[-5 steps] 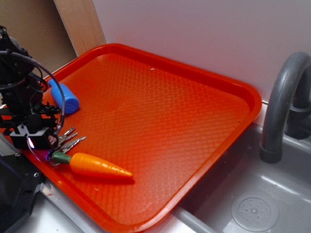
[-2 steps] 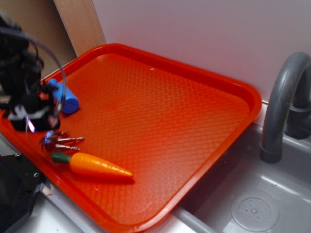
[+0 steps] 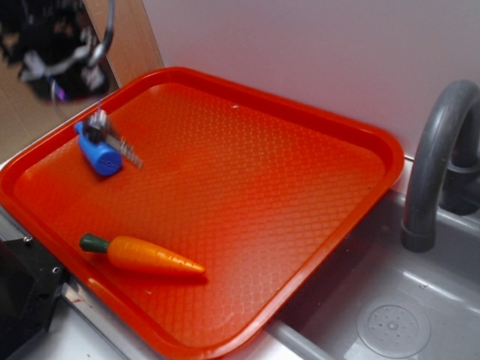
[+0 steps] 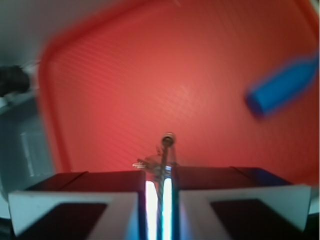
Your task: Grab the silver keys.
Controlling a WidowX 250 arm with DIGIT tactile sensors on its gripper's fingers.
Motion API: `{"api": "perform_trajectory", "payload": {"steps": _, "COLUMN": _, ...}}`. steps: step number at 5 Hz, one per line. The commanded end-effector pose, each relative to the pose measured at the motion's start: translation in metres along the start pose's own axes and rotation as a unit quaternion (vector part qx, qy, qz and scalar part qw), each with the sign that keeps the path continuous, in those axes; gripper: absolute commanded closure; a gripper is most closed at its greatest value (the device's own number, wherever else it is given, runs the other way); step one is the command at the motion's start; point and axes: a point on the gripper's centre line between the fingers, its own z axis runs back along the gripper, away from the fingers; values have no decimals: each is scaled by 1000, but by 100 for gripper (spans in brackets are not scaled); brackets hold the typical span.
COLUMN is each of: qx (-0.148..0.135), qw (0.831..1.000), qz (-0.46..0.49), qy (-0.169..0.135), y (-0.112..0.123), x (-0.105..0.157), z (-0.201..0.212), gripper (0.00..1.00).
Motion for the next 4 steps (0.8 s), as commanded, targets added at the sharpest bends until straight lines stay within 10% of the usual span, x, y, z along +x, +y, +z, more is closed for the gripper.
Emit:
{"api": "perform_trajectory", "payload": {"steps": 1, "qx": 14, "qw": 999, "qz": -22, "qy": -36, "y": -42, "x": 31, "z": 61, "gripper": 100}}
{"api": "perform_trajectory", "payload": {"steps": 4, "qx": 69, "qw": 997, "qz": 24, "qy": -38, "y": -37, "x": 39, "z": 46, "gripper": 100}}
